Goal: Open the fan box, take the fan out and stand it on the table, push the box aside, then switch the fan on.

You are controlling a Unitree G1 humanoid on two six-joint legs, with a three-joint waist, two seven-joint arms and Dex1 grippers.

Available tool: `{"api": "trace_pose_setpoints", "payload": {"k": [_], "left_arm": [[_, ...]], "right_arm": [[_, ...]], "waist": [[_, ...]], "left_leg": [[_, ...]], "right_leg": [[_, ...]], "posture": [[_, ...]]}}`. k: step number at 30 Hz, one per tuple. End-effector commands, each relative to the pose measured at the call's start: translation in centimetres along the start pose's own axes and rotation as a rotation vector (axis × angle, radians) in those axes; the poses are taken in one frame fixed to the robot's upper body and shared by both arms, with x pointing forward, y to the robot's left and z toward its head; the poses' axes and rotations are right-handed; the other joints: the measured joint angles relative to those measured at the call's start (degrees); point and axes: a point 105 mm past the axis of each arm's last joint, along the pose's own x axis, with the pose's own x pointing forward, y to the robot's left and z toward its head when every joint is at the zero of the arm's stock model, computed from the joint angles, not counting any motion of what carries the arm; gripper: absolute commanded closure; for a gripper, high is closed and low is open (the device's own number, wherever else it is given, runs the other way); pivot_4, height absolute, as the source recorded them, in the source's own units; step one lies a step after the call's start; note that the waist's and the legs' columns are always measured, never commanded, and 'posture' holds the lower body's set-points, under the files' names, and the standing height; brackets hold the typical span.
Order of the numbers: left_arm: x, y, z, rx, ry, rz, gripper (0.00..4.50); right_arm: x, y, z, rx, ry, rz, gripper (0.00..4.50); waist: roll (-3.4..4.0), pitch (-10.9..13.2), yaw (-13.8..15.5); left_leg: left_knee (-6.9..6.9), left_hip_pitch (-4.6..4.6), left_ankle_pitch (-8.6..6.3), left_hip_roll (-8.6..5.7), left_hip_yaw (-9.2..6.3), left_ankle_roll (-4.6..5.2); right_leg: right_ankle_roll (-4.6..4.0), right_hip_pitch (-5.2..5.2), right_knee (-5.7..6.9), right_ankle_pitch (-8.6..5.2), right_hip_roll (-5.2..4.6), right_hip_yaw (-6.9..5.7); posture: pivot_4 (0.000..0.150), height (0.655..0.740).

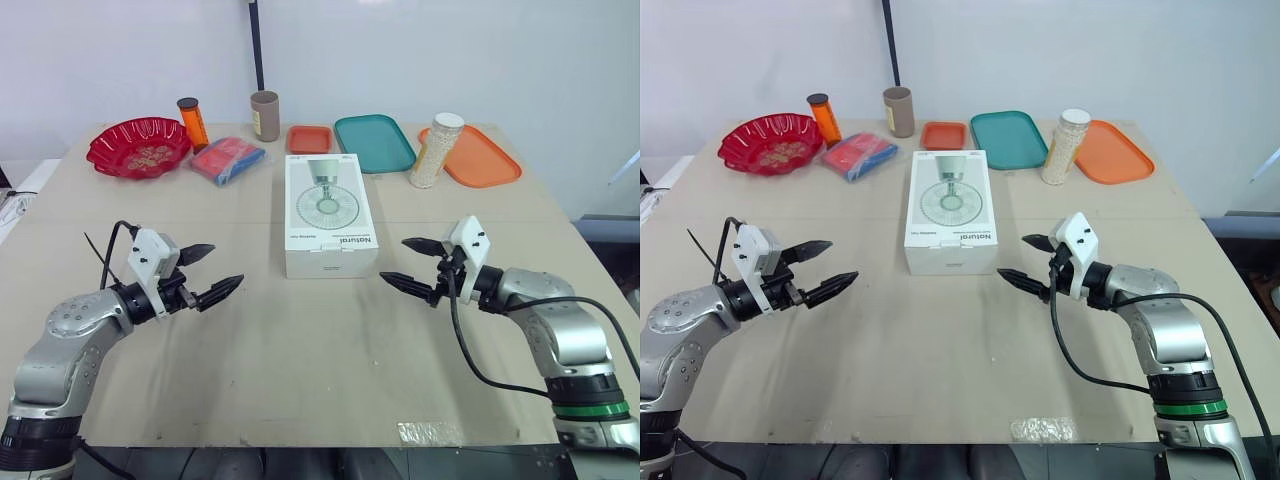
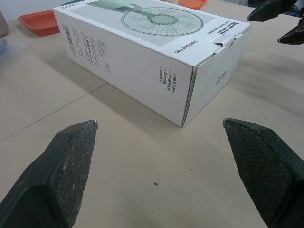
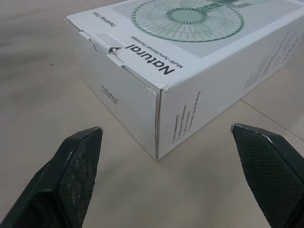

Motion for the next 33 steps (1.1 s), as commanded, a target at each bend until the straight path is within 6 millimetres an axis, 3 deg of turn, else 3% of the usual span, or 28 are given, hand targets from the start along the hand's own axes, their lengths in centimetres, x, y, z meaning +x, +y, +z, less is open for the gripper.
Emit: {"api": "trace_pose_setpoints", "payload": {"k": [1, 18, 21, 23, 24, 26, 27, 29, 33], "left_arm": [[0.1, 0.4, 0.8, 0.064, -0.023, 0.027, 0.00], [0.0, 0.9, 0.9, 0.067, -0.040, 0.053, 0.00], [-0.1, 1.2, 1.7, 0.070, -0.084, 0.055, 0.58], [0.2, 1.6, 2.6, 0.069, -0.124, 0.054, 1.35], [0.6, 2.2, 3.3, 0.076, -0.146, 0.060, 1.53], [2.0, 3.1, 4.3, 0.097, -0.176, 0.055, 1.95], [2.9, 3.3, 4.8, 0.106, -0.187, 0.041, 2.40], [5.9, 3.8, 5.8, 0.108, -0.218, 0.004, 2.76], [9.7, 4.6, 6.0, 0.089, -0.207, -0.013, 3.75]], "right_arm": [[0.0, -0.2, 1.2, -0.046, -0.032, -0.005, 0.08], [-0.5, -1.5, 1.3, -0.067, -0.022, -0.043, 0.08], [-0.9, -1.9, 1.7, -0.075, -0.026, -0.051, 0.00], [-0.9, -1.7, 2.0, -0.080, -0.035, -0.042, 0.00], [-0.8, -1.5, 2.3, -0.093, -0.042, -0.030, 0.00], [-0.3, -1.0, 3.0, -0.109, -0.064, -0.014, 0.00], [0.0, -0.8, 3.4, -0.113, -0.076, -0.011, 0.00], [0.9, 0.2, 4.1, -0.128, -0.103, 0.021, 0.00], [2.1, 1.2, 4.8, -0.154, -0.121, 0.046, 0.00]], "waist": [[0.00, 0.0, 0.0], [0.00, 0.0, 0.0], [0.00, 0.0, 0.0], [0.00, 0.0, 0.0], [0.00, 0.0, 0.0], [-0.02, 0.0, 0.2], [-0.02, 0.0, 0.2], [0.01, 0.0, 0.0], [-0.02, 0.0, 0.3]], "left_leg": [[0.00, 0.00, 0.00, 0.00, 0.00, 0.00], [0.00, 0.00, 0.00, 0.00, 0.00, 0.00], [0.00, 0.00, 0.00, 0.00, 0.00, 0.00], [0.00, 0.00, 0.00, 0.00, 0.00, 0.00], [0.01, 0.00, 0.00, 0.00, 0.00, 0.00], [0.02, 0.00, 0.00, 0.00, 0.00, 0.00], [0.18, -0.03, 0.01, -0.02, -0.11, 0.00], [0.14, -0.01, -0.02, -0.05, -0.05, 0.03], [0.30, -0.07, -0.03, -0.03, -0.19, 0.07]], "right_leg": [[0.00, 0.00, 0.00, 0.00, 0.00, 0.00], [0.00, 0.00, 0.00, 0.00, 0.00, 0.00], [0.00, 0.00, 0.00, 0.00, 0.00, 0.00], [0.00, 0.00, 0.00, 0.00, 0.00, -0.01], [0.00, 0.00, 0.00, 0.00, 0.00, -0.01], [0.00, 0.00, 0.01, 0.00, 0.00, -0.01], [0.00, 0.04, 0.08, 0.01, 0.01, -0.14], [0.05, 0.12, 0.00, -0.02, -0.06, -0.10], [0.01, 0.15, 0.03, 0.00, 0.02, -0.28]], "posture": [[0.150, 0.7400], [0.150, 0.7400], [0.150, 0.7400], [0.150, 0.7400], [0.150, 0.7400], [0.150, 0.7400], [0.150, 0.7400], [0.150, 0.7400], [0.150, 0.7400]]}}
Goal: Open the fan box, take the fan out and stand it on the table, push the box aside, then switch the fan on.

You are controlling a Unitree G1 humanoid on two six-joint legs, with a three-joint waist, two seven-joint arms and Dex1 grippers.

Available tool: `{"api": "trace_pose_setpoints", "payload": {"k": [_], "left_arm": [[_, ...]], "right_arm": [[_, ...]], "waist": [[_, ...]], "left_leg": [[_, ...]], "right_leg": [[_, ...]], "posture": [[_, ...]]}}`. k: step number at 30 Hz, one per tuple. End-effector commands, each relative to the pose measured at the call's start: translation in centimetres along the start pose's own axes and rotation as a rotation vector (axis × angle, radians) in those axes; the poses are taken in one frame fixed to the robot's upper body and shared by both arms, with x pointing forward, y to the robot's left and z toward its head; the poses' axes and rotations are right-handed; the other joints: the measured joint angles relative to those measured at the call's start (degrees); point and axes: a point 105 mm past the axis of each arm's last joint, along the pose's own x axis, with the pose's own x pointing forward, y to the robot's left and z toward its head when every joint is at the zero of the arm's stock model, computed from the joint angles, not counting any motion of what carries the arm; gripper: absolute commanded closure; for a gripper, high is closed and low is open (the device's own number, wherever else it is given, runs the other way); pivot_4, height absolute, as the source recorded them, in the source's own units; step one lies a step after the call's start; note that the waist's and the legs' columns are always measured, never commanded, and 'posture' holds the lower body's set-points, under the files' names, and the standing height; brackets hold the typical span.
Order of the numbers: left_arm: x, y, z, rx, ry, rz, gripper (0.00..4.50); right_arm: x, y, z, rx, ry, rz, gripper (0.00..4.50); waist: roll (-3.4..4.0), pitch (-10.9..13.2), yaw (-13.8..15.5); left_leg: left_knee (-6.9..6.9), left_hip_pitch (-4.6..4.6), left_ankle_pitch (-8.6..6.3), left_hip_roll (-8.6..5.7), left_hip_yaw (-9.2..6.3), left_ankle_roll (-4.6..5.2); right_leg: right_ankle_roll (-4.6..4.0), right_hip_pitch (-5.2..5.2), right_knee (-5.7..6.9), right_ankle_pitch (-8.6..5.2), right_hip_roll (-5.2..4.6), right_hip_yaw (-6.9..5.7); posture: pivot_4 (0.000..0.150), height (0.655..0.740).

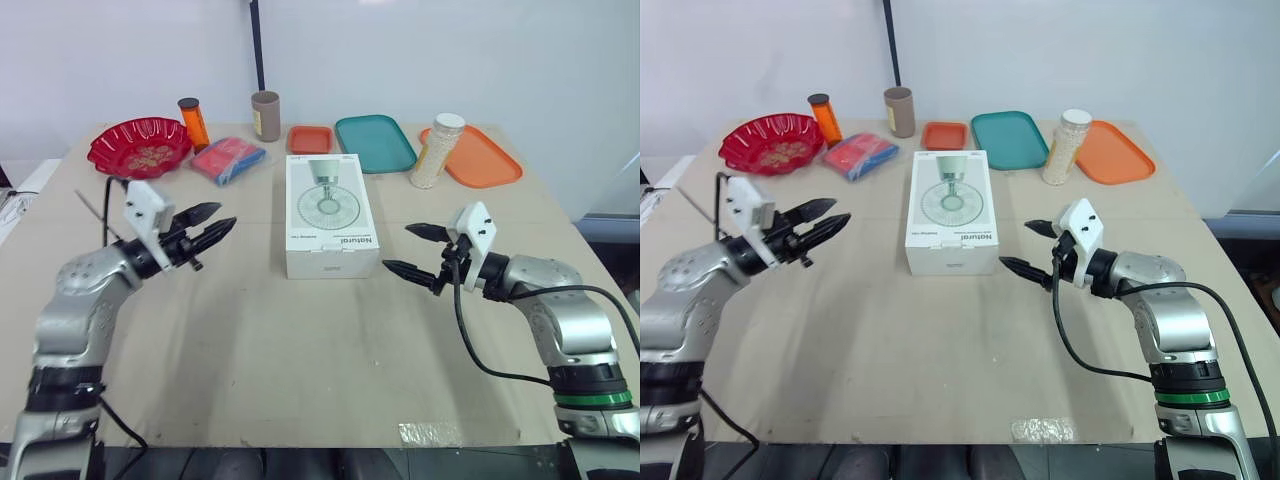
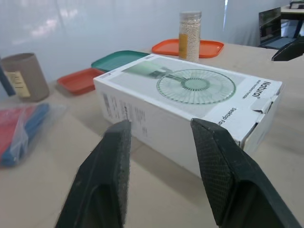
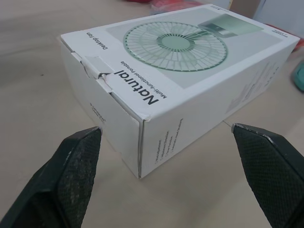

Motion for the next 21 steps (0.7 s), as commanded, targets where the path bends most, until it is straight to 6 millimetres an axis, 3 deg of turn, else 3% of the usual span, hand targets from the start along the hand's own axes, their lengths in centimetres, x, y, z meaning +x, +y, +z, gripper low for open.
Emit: {"api": "trace_pose_setpoints", "payload": {"k": [1, 5, 9, 14, 21], "left_arm": [[4.3, 0.6, 0.0, 0.015, -0.003, -0.026, 4.30], [7.1, 0.1, -1.1, -0.023, 0.022, -0.056, 4.42], [8.8, -1.9, -2.5, -0.040, 0.049, -0.138, 4.42], [8.9, -3.3, -4.8, -0.027, 0.133, -0.186, 4.42], [8.6, -3.2, -5.0, -0.037, 0.122, -0.169, 4.42]], "right_arm": [[1.4, 1.3, 2.5, -0.082, -0.062, 0.037, 0.00], [2.6, 2.2, 3.1, -0.144, -0.056, 0.057, 0.00], [3.6, 1.9, 2.9, -0.195, -0.024, 0.036, 0.00], [4.8, 1.4, 2.6, -0.240, 0.015, 0.012, 0.00], [6.4, 1.4, 2.8, -0.309, 0.046, 0.036, 0.00]], "waist": [[0.00, 0.0, -0.1], [0.00, 0.0, -0.3], [0.00, 0.0, -0.3], [0.00, 0.0, -0.2], [0.01, 0.0, -0.2]], "left_leg": [[0.02, 0.00, 0.00, -0.02, -0.01, 0.00], [0.01, -0.01, -0.06, -0.03, 0.02, 0.11], [0.04, -0.02, -0.06, -0.04, 0.02, 0.10], [0.07, -0.04, -0.05, -0.05, 0.00, 0.09], [0.13, -0.03, -0.05, -0.06, -0.02, 0.09]], "right_leg": [[0.02, 0.05, 0.00, -0.01, -0.02, -0.01], [0.05, 0.03, -0.06, -0.03, -0.04, -0.01], [0.05, 0.01, -0.02, -0.03, -0.05, -0.02], [0.05, 0.01, -0.02, -0.03, -0.06, -0.03], [0.06, 0.02, 0.03, -0.03, -0.07, -0.04]], "posture": [[0.150, 0.7400], [0.150, 0.7400], [0.150, 0.7400], [0.150, 0.7400], [0.150, 0.7400]]}}
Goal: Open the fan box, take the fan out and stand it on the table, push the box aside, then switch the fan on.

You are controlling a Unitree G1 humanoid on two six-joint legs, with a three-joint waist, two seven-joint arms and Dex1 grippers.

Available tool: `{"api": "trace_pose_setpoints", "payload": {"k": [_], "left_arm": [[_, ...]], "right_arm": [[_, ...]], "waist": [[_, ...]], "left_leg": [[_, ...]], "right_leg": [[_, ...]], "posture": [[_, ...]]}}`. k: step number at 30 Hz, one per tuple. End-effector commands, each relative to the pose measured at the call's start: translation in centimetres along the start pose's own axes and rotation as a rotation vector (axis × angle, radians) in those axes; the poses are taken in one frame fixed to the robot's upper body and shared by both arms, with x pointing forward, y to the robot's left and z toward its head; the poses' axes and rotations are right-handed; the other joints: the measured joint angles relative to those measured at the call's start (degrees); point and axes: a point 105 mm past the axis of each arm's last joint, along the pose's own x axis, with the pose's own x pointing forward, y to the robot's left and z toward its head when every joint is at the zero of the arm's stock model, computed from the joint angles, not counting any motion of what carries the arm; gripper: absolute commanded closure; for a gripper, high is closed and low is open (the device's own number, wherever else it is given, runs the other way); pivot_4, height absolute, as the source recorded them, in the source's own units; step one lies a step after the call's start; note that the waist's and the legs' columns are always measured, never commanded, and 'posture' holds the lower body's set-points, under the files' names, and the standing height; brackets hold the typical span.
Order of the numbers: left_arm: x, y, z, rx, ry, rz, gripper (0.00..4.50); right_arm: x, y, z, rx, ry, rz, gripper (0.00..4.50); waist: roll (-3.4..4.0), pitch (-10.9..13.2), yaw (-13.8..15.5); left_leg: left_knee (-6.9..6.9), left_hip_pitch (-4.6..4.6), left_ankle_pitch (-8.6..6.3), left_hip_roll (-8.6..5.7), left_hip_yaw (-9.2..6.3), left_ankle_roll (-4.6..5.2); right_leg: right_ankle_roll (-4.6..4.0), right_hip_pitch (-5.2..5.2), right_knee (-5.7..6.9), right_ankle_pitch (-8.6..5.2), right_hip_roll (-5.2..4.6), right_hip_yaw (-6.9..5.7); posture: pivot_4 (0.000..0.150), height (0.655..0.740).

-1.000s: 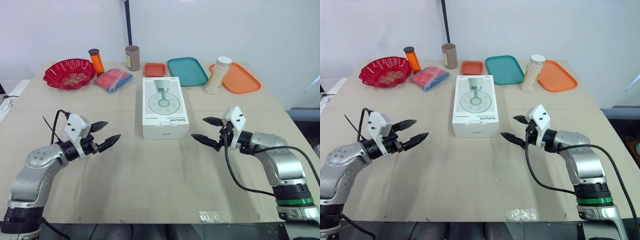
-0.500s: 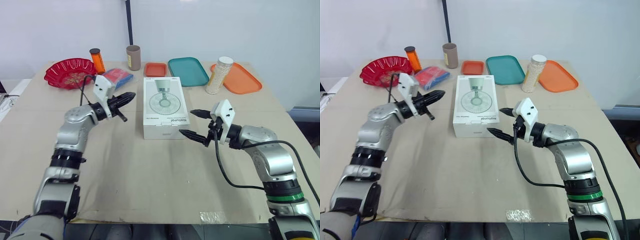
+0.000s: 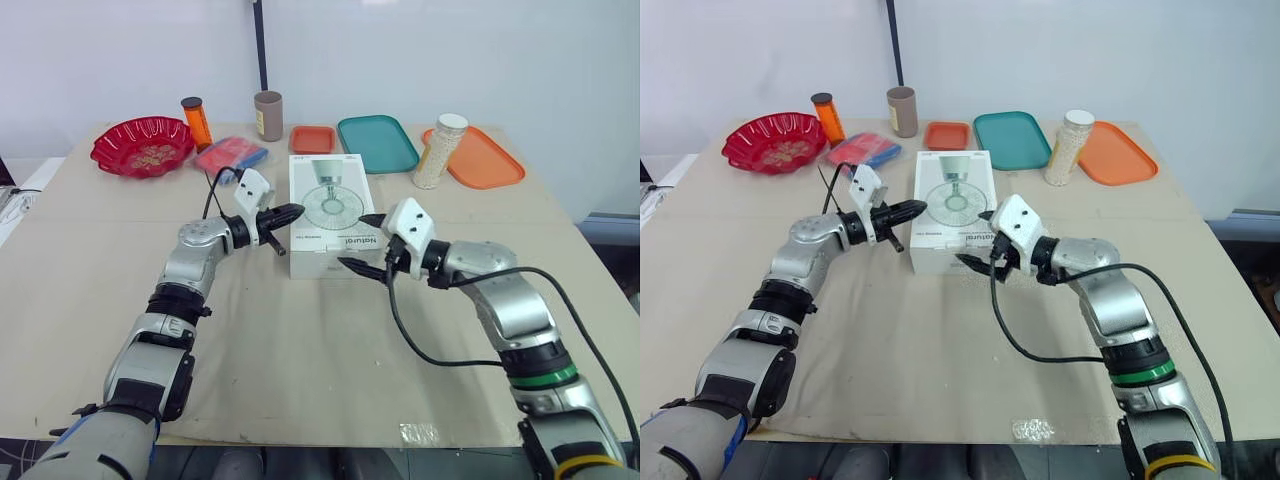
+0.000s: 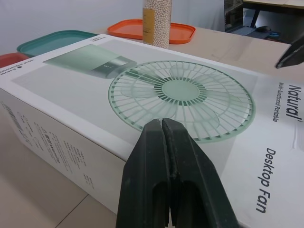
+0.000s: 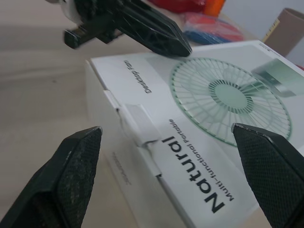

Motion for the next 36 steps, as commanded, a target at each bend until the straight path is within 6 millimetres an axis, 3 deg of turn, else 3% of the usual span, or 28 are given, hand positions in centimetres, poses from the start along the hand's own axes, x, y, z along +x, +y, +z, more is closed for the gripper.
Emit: {"api": "trace_pose_setpoints", "payload": {"k": [1, 12, 21, 25, 32, 36], "left_arm": [[0.0, -0.4, -0.5, -0.005, 0.007, -0.013, 4.42], [-0.3, -0.8, -1.0, 0.002, 0.014, -0.014, 4.42], [-0.2, -1.4, -1.3, 0.000, 0.015, -0.030, 4.42], [-0.2, -1.5, -1.2, 0.002, 0.011, -0.031, 4.42], [-0.3, -1.4, -1.0, 0.006, 0.006, -0.031, 4.42], [-0.3, -1.4, -1.0, 0.005, 0.006, -0.030, 4.42]], "right_arm": [[1.0, -0.5, 1.4, -0.090, -0.017, 0.008, 0.00], [0.7, -0.7, 2.0, -0.081, -0.056, 0.057, 0.00], [0.5, -2.1, 2.4, -0.070, -0.065, 0.024, 0.00], [0.6, -2.4, 1.3, -0.083, -0.024, 0.009, 0.00], [0.6, -3.0, 1.4, -0.090, -0.025, -0.015, 0.00], [0.0, -2.5, 2.2, -0.096, -0.060, 0.034, 0.00]], "waist": [[0.00, 0.0, 0.0], [0.00, 0.0, 0.0], [0.01, 0.0, 0.0], [0.01, 0.0, 0.0], [0.02, 0.0, 0.0], [0.02, 0.0, 0.0]], "left_leg": [[0.00, 0.00, 0.00, 0.00, 0.00, 0.00], [0.02, 0.01, 0.00, -0.02, -0.02, 0.00], [0.02, 0.01, 0.00, -0.02, -0.03, 0.00], [0.04, 0.02, 0.00, -0.04, -0.03, 0.00], [0.04, 0.04, 0.00, -0.04, -0.05, 0.00], [0.04, 0.03, 0.00, -0.04, -0.05, 0.00]], "right_leg": [[0.00, 0.00, 0.00, 0.00, 0.00, 0.00], [0.00, 0.01, 0.02, 0.00, -0.02, -0.02], [0.00, 0.02, 0.02, 0.00, -0.04, -0.03], [0.00, 0.04, 0.03, 0.00, -0.05, -0.04], [0.00, 0.07, 0.03, 0.00, -0.05, -0.06], [0.00, 0.08, 0.02, 0.00, -0.06, -0.07]], "posture": [[0.150, 0.7400], [0.150, 0.7400], [0.150, 0.7400], [0.150, 0.7400], [0.150, 0.7400], [0.150, 0.7400]]}}
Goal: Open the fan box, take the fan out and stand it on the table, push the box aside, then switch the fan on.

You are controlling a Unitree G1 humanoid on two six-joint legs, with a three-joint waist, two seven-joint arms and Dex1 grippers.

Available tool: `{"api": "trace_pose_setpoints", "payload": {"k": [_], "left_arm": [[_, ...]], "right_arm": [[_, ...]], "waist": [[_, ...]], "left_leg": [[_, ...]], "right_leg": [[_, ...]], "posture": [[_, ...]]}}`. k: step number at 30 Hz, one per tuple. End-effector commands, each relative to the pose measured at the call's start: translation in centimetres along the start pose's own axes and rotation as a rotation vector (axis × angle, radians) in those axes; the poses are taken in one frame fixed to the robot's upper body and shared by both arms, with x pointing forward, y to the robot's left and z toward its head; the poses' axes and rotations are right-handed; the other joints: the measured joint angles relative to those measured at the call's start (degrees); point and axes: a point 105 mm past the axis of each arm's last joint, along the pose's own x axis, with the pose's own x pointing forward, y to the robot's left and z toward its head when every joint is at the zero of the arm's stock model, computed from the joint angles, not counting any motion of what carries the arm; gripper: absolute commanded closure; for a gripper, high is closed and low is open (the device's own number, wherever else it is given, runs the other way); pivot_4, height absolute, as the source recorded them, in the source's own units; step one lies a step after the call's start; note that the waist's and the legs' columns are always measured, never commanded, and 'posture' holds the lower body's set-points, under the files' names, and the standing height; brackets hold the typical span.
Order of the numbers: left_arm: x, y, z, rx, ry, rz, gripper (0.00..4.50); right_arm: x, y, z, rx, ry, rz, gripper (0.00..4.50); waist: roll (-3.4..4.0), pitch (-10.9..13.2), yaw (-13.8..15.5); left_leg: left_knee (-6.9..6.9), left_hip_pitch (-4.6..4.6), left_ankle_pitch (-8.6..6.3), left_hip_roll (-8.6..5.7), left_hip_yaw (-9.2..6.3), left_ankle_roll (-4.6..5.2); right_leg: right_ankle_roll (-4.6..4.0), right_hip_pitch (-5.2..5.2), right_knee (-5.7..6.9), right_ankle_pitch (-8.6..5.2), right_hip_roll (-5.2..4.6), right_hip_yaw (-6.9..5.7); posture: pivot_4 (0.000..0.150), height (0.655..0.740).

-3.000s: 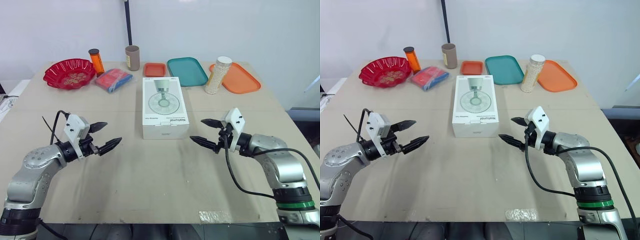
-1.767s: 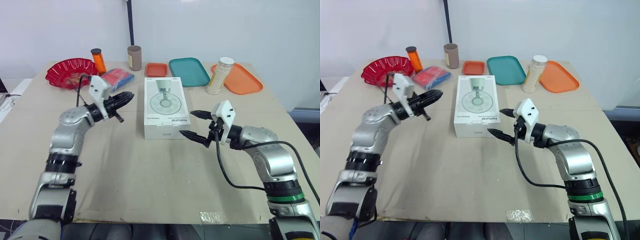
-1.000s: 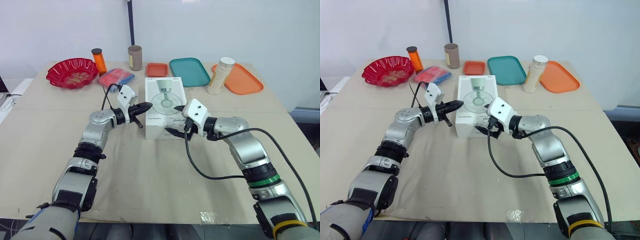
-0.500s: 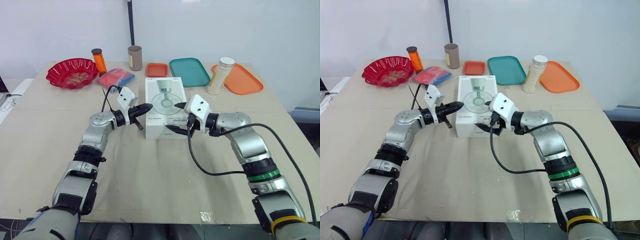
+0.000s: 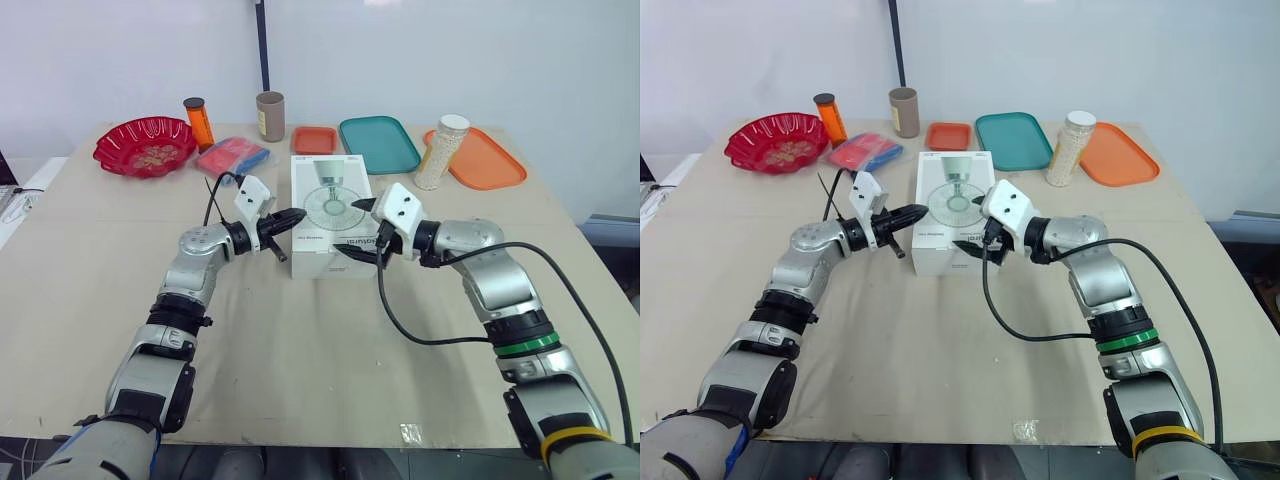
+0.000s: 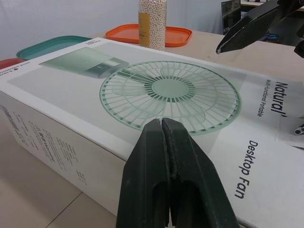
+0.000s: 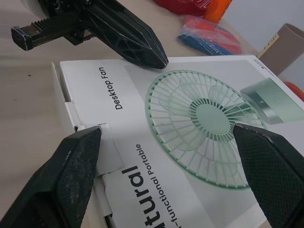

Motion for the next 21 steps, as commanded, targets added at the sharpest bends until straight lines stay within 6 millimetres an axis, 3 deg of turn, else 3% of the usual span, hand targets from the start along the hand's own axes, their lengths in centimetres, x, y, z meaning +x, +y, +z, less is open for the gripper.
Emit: {"api": "trace_pose_setpoints", "payload": {"k": [1, 21], "left_arm": [[0.0, -0.4, -0.6, 0.003, 0.028, -0.021, 4.42], [0.1, -0.3, -0.4, -0.003, 0.013, -0.012, 4.42]], "right_arm": [[-1.1, -0.6, 1.7, -0.046, -0.046, 0.006, 0.00], [-0.8, -0.1, -0.1, -0.077, 0.026, 0.018, 0.00]], "waist": [[0.00, 0.0, 0.0], [0.00, 0.0, 0.0]], "left_leg": [[0.00, 0.00, 0.00, 0.00, 0.00, 0.00], [0.03, 0.00, 0.00, -0.01, -0.02, -0.01]], "right_leg": [[0.00, 0.00, 0.00, 0.00, 0.00, 0.00], [0.00, 0.02, 0.01, 0.00, 0.00, -0.01]], "posture": [[0.150, 0.7400], [0.150, 0.7400]]}}
